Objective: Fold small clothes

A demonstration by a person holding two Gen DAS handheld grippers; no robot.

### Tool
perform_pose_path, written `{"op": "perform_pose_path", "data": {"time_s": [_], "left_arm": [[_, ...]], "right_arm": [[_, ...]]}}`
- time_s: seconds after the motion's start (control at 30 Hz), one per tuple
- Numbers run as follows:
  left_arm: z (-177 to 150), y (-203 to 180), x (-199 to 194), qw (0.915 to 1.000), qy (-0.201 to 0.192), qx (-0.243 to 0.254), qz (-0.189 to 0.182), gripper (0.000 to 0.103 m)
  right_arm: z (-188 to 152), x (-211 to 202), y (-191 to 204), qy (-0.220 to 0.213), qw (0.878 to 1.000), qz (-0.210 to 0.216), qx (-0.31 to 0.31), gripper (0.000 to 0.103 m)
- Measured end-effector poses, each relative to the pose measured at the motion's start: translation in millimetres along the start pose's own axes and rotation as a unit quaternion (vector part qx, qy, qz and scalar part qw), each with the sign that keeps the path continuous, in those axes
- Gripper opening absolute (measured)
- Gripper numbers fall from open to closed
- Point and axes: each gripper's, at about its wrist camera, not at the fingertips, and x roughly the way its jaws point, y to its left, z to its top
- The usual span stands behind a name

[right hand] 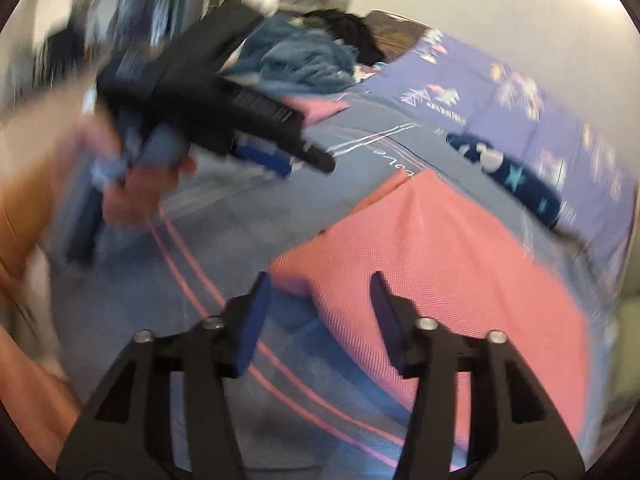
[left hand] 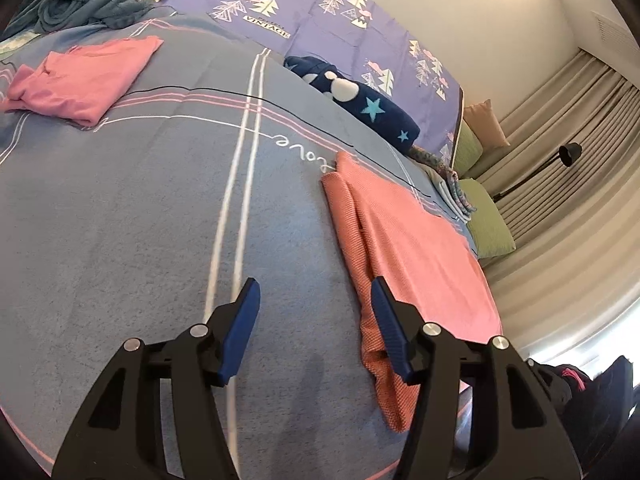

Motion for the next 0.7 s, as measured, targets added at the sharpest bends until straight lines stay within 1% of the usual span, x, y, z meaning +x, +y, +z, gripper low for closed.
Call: {"op": "perform_pose_path", "data": {"time_s": [0.07,0.1,0.17,0.27,0.33,0.37,0.4,0.43,0.47,0.53,0.57,0.63,0.7], "left_arm": [[-1,4,-2,1.0000,-0.002,-0.005,0.003,0.058],[-1,6,-4,0.9999,-0.004,-0.009,0.005,0.058],[-3,9,-6,0.9999,-0.005,-0.013,0.001,0.058],[-7,8,-4,0.9997,0.010,-0.015,-0.014,0.058],[-10,5,-6,0.9997,0.014,-0.010,-0.020,0.058],[-12,4,-8,0.9998,0.011,-0.007,-0.018,0.058],[-13,5,-9,0.9998,0.010,-0.008,-0.015,0.058],[-15,8,-11,0.9998,0.009,-0.013,-0.011,0.058],[-15,10,-13,0.9998,0.006,-0.018,-0.009,0.058],[-15,15,-19,0.9996,-0.001,-0.027,-0.004,0.058],[-15,17,-21,0.9996,-0.003,-0.029,-0.003,0.058],[-14,19,-21,0.9996,0.000,-0.027,-0.007,0.058],[-12,17,-16,0.9995,0.008,-0.026,-0.015,0.058]], "right_arm": [[-6,8,18,0.021,0.998,-0.042,-0.052,0.052],[-10,13,24,0.028,0.994,-0.066,-0.077,0.052],[-15,19,31,0.024,0.989,-0.105,-0.105,0.053],[-13,31,36,0.019,0.984,-0.137,-0.115,0.054],[-7,39,40,0.006,0.982,-0.147,-0.120,0.051],[-4,44,40,0.002,0.982,-0.146,-0.122,0.044],[0,49,42,-0.002,0.981,-0.145,-0.127,0.031],[2,51,46,-0.004,0.981,-0.143,-0.132,0.023],[4,55,51,-0.002,0.981,-0.138,-0.138,0.011],[6,48,50,-0.018,0.983,-0.135,-0.125,0.009],[7,42,45,-0.027,0.986,-0.124,-0.110,0.008],[10,25,27,-0.044,0.994,-0.079,-0.057,0.008],[11,17,14,-0.043,0.998,-0.035,-0.017,0.009]]}}
